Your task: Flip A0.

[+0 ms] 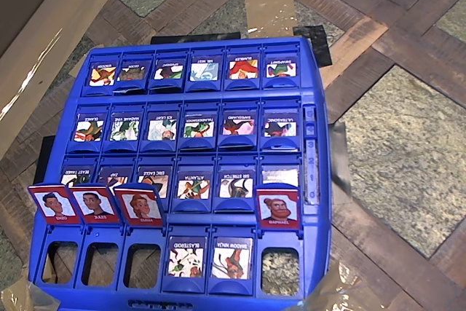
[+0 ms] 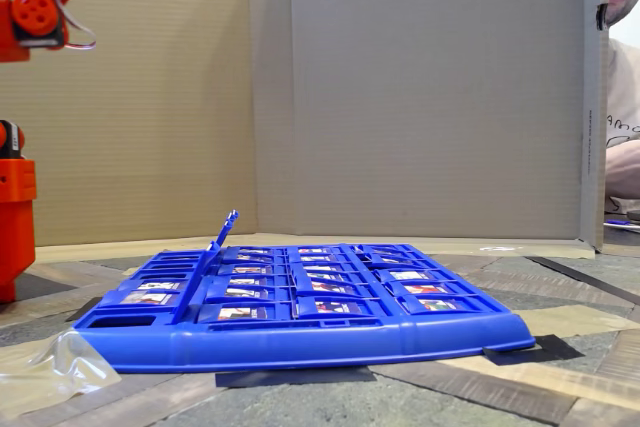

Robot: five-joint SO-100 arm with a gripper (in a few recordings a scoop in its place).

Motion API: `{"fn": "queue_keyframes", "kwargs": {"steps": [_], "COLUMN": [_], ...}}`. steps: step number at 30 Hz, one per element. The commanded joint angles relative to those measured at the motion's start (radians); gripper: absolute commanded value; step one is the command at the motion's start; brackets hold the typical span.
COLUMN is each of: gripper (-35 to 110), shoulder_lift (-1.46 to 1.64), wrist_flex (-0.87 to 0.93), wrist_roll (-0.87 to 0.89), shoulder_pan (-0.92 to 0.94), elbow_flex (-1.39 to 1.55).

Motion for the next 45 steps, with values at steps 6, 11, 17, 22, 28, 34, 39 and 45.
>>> {"fn": "queue_keyframes", "kwargs": {"steps": [6, 11, 17, 22, 28, 34, 39, 45], "gripper": [0, 0, 0, 0, 0, 0, 0, 0], "shoulder_lift": [-0.206, -0.359, -0.474, -0.558, -0.657, -0.703, -0.742, -0.825], "wrist_flex": [0.287, 0.568, 0.845, 1.043, 1.305, 1.594, 1.782, 1.940], "wrist_roll": [-0.058, -0.212, -0.186, -0.118, -0.032, -0.023, 0.006, 0.040], "shoulder_pan": [-0.089, -0.141, -0.161, -0.166, -0.181, -0.196, -0.201, -0.210], "elbow_flex": [-0.156, -0.264, -0.342, -0.397, -0.486, -0.522, -0.551, -0.617]}}
